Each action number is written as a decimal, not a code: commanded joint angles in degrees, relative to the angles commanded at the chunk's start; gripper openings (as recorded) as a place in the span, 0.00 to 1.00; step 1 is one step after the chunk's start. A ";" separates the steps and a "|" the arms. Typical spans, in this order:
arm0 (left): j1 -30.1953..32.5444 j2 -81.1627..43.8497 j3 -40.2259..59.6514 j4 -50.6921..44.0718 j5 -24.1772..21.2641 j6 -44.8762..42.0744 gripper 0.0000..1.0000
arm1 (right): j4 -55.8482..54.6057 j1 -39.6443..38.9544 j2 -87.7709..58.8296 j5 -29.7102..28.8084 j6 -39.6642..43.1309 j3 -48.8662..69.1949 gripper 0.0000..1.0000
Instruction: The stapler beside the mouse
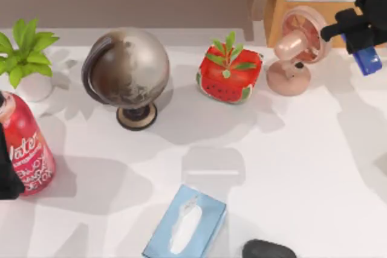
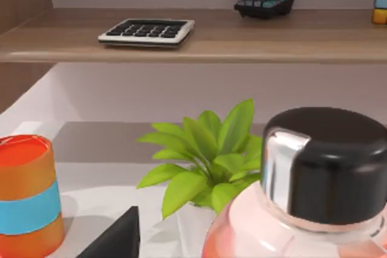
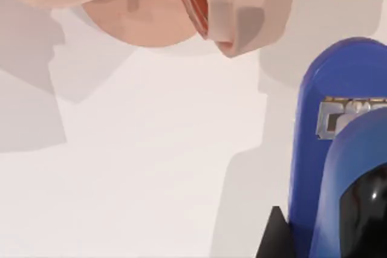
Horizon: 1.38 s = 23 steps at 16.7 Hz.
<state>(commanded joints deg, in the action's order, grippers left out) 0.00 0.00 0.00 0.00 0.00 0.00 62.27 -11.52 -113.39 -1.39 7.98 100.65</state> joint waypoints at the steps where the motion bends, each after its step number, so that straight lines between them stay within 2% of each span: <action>1: 0.00 0.00 0.00 0.00 0.00 0.00 1.00 | 0.31 -2.02 0.40 0.18 -4.93 -0.68 0.00; 6: 0.00 0.00 0.00 0.00 0.00 0.00 1.00 | 0.29 -12.08 -0.98 1.68 -26.75 -6.26 0.00; 10: 0.00 0.00 0.00 0.00 0.00 0.00 1.00 | -1.59 -18.54 -2.83 2.76 -37.68 -10.80 0.00; 14: 0.00 0.00 0.00 0.00 0.00 0.00 1.00 | -3.80 -22.04 -3.93 3.16 -42.20 -13.50 0.00; 23: 0.00 0.00 0.00 0.00 0.00 0.00 1.00 | -3.66 -21.94 -3.82 3.13 -42.85 -13.69 0.00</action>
<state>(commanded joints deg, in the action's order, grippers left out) 0.00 0.00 0.00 0.00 0.00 0.00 58.61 -33.46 -117.22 1.75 -34.87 86.96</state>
